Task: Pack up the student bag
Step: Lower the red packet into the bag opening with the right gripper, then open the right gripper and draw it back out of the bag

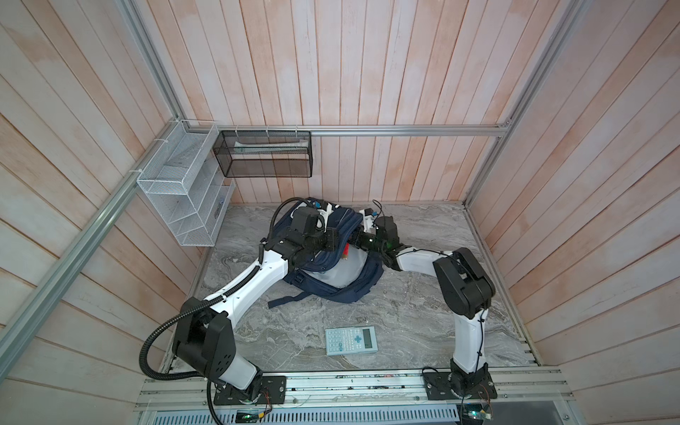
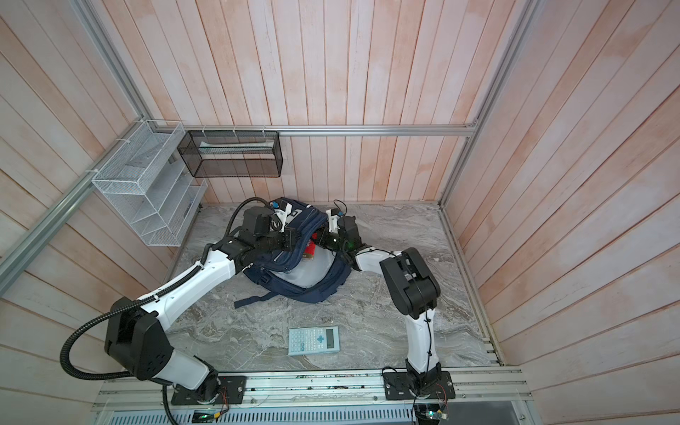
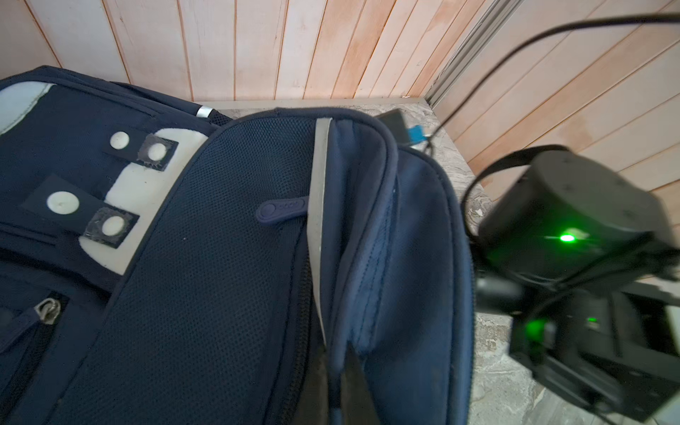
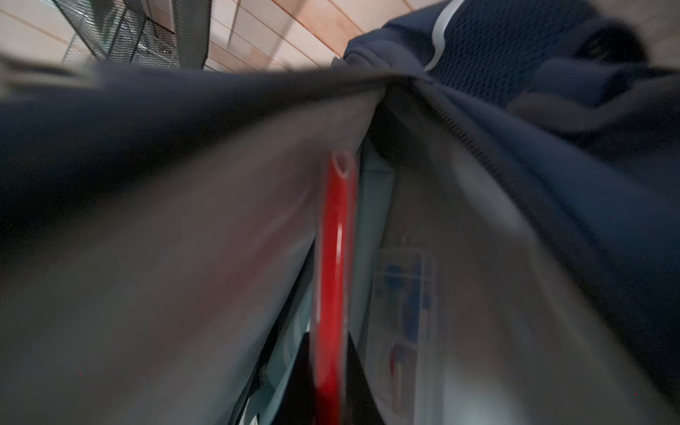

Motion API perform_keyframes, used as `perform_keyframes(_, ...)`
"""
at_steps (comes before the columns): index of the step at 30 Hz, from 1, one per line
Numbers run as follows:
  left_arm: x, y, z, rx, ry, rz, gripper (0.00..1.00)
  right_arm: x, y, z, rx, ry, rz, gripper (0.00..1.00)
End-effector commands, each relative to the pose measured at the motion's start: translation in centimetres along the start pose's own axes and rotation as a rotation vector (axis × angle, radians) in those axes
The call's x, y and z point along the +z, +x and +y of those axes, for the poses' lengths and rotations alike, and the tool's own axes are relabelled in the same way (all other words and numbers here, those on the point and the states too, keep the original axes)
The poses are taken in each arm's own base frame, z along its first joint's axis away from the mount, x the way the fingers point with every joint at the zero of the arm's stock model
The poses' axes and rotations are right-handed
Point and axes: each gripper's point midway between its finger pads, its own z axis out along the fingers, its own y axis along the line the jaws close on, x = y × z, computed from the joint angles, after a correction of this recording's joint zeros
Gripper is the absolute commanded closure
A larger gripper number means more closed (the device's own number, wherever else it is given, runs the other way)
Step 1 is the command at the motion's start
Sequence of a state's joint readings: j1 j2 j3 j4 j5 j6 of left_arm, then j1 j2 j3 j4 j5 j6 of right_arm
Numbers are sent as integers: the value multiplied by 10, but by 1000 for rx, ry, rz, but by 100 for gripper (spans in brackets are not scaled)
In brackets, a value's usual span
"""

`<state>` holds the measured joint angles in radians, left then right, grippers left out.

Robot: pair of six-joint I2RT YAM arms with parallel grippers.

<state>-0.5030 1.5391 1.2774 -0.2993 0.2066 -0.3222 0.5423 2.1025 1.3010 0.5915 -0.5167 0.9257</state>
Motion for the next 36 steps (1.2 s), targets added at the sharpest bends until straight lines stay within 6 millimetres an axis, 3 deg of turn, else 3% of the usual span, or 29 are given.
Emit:
perform_keyframes(1, -10, -23, -22, -5, 83, -82, 100, 20, -9, 10, 9, -22, -34, 97)
perform_keyframes(4, 1, -6, -10, -25, 49, -49, 100, 16, 1, -4, 23, 13, -3, 65)
perform_keyframes(8, 15, 16, -6, -30, 60, 6, 100, -12, 3, -13, 13, 80, -10, 47)
perform_keyframes(12, 33, 36, 0, -37, 43, 62, 100, -28, 13, -20, -50, 145, 75, 43)
perform_keyframes(16, 46, 47, 0, -63, 53, 98, 100, -67, 18, -32, -70, 250, 61, 41)
perform_keyframes(21, 56, 54, -10, -68, 74, 116, 98, -120, 46, -54, -47, 335, 74, 40)
perform_keyframes(25, 53, 54, -13, -84, 94, 108, 73, -161, 63, -53, -102, 423, 46, 36)
perform_keyframes(27, 48, 50, -12, -98, 111, 89, 54, -178, 71, -53, -121, 458, 33, 35)
perform_keyframes(31, 26, 40, -1, -168, 97, 27, 23, -204, 86, -45, -182, 542, 14, 33)
perform_keyframes(33, 11, 40, 17, -241, 57, -13, 11, -202, 99, -30, -226, 517, 24, 32)
perform_keyframes(36, -16, 40, 41, -339, 59, -85, 9, -188, 122, -5, -264, 469, 58, 31)
